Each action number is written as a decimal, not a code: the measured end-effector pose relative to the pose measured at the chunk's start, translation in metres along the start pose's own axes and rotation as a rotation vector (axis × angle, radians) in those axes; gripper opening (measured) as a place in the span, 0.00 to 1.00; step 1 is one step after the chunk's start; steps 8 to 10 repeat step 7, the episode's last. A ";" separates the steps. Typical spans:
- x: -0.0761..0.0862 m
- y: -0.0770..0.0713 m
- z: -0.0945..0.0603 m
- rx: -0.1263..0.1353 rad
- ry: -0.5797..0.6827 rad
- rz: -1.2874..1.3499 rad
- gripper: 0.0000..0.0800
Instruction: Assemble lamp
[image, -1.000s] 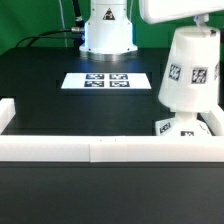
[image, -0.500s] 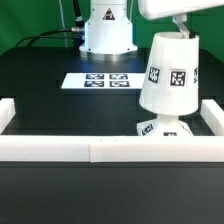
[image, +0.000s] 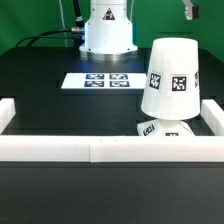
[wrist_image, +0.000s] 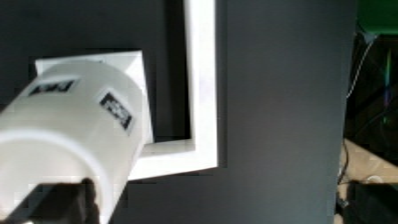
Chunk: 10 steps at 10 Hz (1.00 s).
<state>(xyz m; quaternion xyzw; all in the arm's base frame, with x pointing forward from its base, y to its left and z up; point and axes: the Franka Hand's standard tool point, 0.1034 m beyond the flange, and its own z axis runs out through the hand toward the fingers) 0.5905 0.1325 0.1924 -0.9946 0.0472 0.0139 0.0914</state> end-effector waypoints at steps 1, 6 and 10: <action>0.000 0.001 0.002 -0.001 -0.003 -0.013 0.87; 0.000 0.003 0.004 -0.002 -0.006 -0.009 0.87; 0.000 0.003 0.004 -0.002 -0.006 -0.009 0.87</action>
Offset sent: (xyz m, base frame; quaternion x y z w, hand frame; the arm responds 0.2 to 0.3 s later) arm 0.0000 0.0000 0.0000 0.0000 0.0000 0.0000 1.0000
